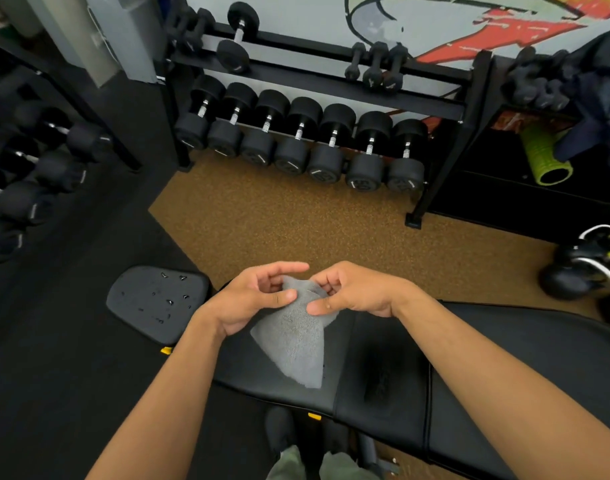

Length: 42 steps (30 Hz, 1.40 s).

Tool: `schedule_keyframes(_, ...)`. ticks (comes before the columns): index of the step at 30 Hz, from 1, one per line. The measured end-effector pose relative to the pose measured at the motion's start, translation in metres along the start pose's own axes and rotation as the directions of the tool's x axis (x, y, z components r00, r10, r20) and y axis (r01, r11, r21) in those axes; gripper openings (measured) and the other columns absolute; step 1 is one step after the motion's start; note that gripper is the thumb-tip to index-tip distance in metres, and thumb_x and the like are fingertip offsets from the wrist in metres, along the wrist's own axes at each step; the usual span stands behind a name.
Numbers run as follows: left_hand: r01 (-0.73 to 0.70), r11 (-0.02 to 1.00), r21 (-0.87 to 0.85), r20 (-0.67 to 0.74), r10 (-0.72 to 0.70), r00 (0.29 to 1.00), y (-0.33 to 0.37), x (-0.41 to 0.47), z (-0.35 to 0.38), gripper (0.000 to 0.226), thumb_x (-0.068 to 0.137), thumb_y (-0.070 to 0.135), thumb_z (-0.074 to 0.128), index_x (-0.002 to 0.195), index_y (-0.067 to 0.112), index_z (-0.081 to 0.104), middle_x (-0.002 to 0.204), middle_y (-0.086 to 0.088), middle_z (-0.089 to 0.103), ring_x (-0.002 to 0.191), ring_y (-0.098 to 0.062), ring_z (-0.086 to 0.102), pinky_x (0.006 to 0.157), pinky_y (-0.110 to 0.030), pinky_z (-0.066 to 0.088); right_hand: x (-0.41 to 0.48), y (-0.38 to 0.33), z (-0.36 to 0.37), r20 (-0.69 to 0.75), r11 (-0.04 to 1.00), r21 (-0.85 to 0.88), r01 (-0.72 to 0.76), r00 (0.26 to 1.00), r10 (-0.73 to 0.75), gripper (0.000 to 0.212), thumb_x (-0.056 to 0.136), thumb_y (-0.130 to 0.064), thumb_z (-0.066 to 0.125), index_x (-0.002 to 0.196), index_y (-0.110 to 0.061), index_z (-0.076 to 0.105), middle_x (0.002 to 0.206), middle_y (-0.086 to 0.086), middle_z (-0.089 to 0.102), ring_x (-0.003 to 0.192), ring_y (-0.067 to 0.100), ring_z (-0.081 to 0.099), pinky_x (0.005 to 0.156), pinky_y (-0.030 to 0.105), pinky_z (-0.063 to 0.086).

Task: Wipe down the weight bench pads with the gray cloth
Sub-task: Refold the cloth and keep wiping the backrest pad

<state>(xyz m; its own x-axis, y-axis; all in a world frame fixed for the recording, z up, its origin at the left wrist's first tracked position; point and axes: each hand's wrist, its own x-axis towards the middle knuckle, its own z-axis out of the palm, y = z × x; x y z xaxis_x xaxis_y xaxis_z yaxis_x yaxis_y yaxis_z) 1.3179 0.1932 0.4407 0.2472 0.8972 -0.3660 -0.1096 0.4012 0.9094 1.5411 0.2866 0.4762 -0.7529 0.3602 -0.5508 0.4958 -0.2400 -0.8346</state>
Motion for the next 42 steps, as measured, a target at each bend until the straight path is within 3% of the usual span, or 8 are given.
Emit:
schedule_keyframes(6,0.084,0.996,-0.013,-0.041,-0.085,0.996,-0.005,-0.002,-0.006,0.040,0.084,0.012,0.085,0.123,0.008,0.073,0.113,-0.014,0.073,0.106,-0.026,0.068,0.089,-0.029,0.058,-0.009,0.013,0.000,0.065,0.994,-0.091,-0.057,0.996,0.063,0.047,0.079,-0.017,0.089,0.119,-0.010,0.066,0.115,0.014,0.075,0.110,0.033,0.071,0.096,0.048,0.056)
schedule_keyframes(9,0.071,0.994,-0.080,-0.136,-0.082,0.987,0.000,-0.003,-0.005,0.042,0.086,0.016,0.080,0.127,0.020,0.073,0.116,-0.016,0.073,0.108,-0.027,0.069,0.094,-0.037,0.059,-0.006,0.017,0.005,0.091,0.968,-0.230,-0.101,0.988,0.125,0.049,0.074,-0.017,0.091,0.117,-0.011,0.070,0.108,0.009,0.077,0.104,0.029,0.074,0.097,0.049,0.057)
schedule_keyframes(13,0.111,0.901,-0.418,-0.281,-0.245,0.928,-0.032,-0.008,-0.008,0.073,0.086,0.071,0.064,0.140,0.023,0.064,0.136,-0.016,0.069,0.126,-0.031,0.065,0.111,-0.050,0.048,-0.001,0.019,0.007,0.029,0.992,0.090,-0.084,0.996,0.082,0.048,0.081,-0.012,0.086,0.125,-0.009,0.068,0.122,0.014,0.072,0.116,0.030,0.069,0.102,0.051,0.053)
schedule_keyframes(17,0.162,0.627,-0.762,-0.082,-0.342,0.936,-0.083,-0.025,0.025,0.127,0.063,0.086,0.075,0.149,-0.004,0.048,0.150,-0.025,0.055,0.142,-0.040,0.051,0.125,-0.052,0.031,0.010,0.029,0.007,-0.042,0.931,0.358,-0.073,0.995,0.094,0.049,0.086,-0.007,0.080,0.131,-0.004,0.063,0.131,0.020,0.066,0.124,0.033,0.064,0.109,0.052,0.048)
schedule_keyframes(21,0.202,0.535,-0.820,0.014,-0.334,0.942,-0.100,-0.032,0.056,0.110,0.076,0.084,0.064,0.150,0.004,0.049,0.150,-0.026,0.054,0.140,-0.042,0.053,0.124,-0.054,0.032,0.018,0.035,0.008,-0.076,0.879,0.470,-0.078,0.989,0.128,0.048,0.088,-0.004,0.077,0.133,-0.005,0.061,0.129,0.019,0.069,0.121,0.033,0.066,0.106,0.048,0.051)
schedule_keyframes(27,0.152,0.764,-0.627,-0.172,-0.326,0.929,-0.086,-0.020,0.057,0.057,0.098,0.052,0.060,0.145,0.019,0.060,0.142,-0.010,0.066,0.135,-0.029,0.061,0.121,-0.050,0.037,0.027,0.037,0.009,-0.122,0.896,0.433,-0.102,0.978,0.171,0.047,0.089,0.001,0.074,0.132,-0.012,0.063,0.124,0.013,0.072,0.115,0.029,0.070,0.100,0.046,0.055)
schedule_keyframes(37,-0.002,0.905,-0.426,-0.386,-0.180,0.905,-0.044,-0.015,0.021,0.036,0.097,0.004,0.068,0.129,0.018,0.071,0.124,-0.009,0.076,0.116,-0.030,0.072,0.095,-0.050,0.059,0.028,0.029,0.000,-0.206,0.918,0.392,-0.061,0.967,0.152,0.047,0.088,0.007,0.071,0.130,-0.015,0.068,0.124,0.009,0.073,0.119,0.026,0.068,0.100,0.049,0.055)
schedule_keyframes(42,-0.100,0.987,-0.129,-0.392,0.042,0.919,-0.019,-0.026,0.007,0.052,0.090,-0.026,0.053,0.070,0.011,0.082,0.115,-0.003,0.079,0.112,-0.018,0.072,0.089,-0.031,0.061,0.022,0.018,-0.003,-0.227,0.975,0.219,0.025,0.974,0.026,0.028,0.095,0.013,0.056,0.108,0.001,0.076,0.122,0.013,0.073,0.119,0.029,0.067,0.094,0.047,0.059)
